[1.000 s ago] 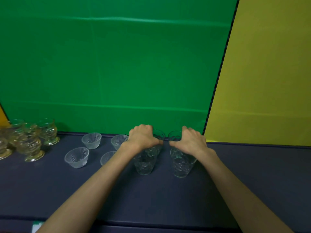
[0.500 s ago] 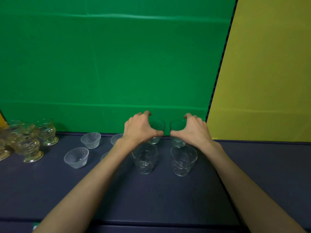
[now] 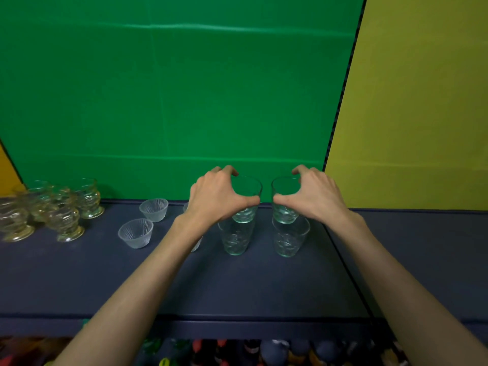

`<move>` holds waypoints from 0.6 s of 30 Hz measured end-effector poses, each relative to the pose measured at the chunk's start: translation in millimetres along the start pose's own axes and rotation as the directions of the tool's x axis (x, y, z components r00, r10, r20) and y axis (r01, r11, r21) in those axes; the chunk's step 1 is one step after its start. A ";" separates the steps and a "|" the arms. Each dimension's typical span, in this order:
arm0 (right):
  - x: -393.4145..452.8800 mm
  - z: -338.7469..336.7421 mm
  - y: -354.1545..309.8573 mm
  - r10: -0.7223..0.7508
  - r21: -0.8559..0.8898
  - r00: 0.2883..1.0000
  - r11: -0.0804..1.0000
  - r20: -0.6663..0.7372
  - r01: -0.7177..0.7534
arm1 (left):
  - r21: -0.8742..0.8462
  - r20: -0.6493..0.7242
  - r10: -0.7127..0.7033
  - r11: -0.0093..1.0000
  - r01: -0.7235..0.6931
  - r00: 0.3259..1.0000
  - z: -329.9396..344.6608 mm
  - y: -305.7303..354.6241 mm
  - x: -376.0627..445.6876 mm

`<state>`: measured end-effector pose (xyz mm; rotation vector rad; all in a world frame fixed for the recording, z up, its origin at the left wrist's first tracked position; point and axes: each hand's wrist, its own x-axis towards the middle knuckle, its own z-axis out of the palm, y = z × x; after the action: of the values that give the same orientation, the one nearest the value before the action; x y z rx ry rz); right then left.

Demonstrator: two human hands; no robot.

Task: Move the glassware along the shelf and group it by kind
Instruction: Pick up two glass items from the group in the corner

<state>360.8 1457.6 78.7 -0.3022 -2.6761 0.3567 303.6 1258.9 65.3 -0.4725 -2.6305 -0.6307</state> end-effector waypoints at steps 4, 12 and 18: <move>-10.5 -3.0 0.5 0.016 -0.007 1.000 1.000 -0.014 -0.016 | -0.006 0.006 -0.006 1.000 0.006 1.000 -2.1 -1.6 -7.0; -29.4 11.7 6.4 0.063 -0.018 0.996 0.998 0.058 -0.062 | 0.013 0.083 -0.033 0.999 0.032 0.996 14.7 -11.1 -27.3; -37.5 32.8 12.3 0.094 -0.001 0.993 0.996 0.067 -0.094 | -0.024 0.064 -0.057 0.998 0.059 0.996 30.6 -20.1 -39.5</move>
<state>381.7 1452.7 32.0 -0.4237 -2.7335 0.4046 320.6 1248.0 15.4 -0.4316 -2.7075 -0.6799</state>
